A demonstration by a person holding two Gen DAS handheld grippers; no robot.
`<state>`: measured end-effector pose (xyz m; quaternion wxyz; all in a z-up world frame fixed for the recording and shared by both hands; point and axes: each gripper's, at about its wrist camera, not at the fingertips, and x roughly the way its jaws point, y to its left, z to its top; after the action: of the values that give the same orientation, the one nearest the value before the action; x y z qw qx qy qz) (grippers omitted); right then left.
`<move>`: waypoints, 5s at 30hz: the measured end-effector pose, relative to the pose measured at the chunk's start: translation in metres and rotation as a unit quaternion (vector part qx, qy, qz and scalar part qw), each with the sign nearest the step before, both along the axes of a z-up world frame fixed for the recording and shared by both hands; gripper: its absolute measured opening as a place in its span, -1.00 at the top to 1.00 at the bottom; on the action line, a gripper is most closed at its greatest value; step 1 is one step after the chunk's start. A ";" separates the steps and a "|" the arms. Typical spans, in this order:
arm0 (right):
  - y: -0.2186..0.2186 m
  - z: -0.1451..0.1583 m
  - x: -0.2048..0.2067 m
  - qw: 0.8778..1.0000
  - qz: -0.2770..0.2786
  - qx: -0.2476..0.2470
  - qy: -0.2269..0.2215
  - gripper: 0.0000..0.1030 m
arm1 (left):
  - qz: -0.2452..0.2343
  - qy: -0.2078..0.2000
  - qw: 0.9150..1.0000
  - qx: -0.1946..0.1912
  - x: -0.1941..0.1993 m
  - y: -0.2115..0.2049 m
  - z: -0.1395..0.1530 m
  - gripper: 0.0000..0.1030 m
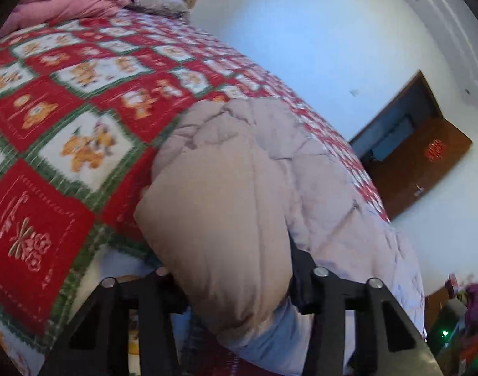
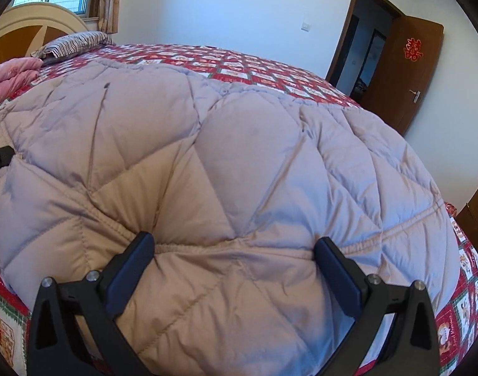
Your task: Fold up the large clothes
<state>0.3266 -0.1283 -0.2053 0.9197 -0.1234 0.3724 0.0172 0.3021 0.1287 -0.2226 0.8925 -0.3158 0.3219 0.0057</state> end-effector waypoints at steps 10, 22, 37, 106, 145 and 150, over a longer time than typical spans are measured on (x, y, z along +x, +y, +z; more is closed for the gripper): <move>0.000 0.000 -0.006 1.000 -0.015 0.001 0.004 -1.00 | -0.010 -0.026 0.999 -0.023 -0.021 0.020 0.003 0.53; 0.086 -0.001 -0.061 0.998 0.061 0.002 -0.020 -1.00 | 0.063 -0.043 0.997 0.003 -0.105 0.108 0.020 0.55; -0.093 0.057 -0.045 0.986 -0.027 0.160 -0.041 -1.00 | -0.031 -0.164 0.971 0.173 -0.086 -0.026 0.153 0.55; -0.106 0.077 0.093 0.978 -0.076 0.196 0.001 -0.01 | -0.087 0.040 0.961 0.260 0.110 -0.148 0.082 -0.82; -0.116 0.017 0.118 0.976 -0.087 0.194 0.042 -0.11 | -0.071 0.069 0.976 0.193 0.126 -0.138 0.016 -0.99; -0.115 0.016 0.119 0.977 -0.088 0.190 0.043 -0.12 | -0.071 0.070 0.976 0.195 0.127 -0.137 0.015 -0.99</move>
<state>0.4460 -0.2434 -0.1888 0.9074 0.0875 0.4109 0.0118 0.4290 -0.0086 -0.2075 0.9102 -0.1110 0.3980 0.0273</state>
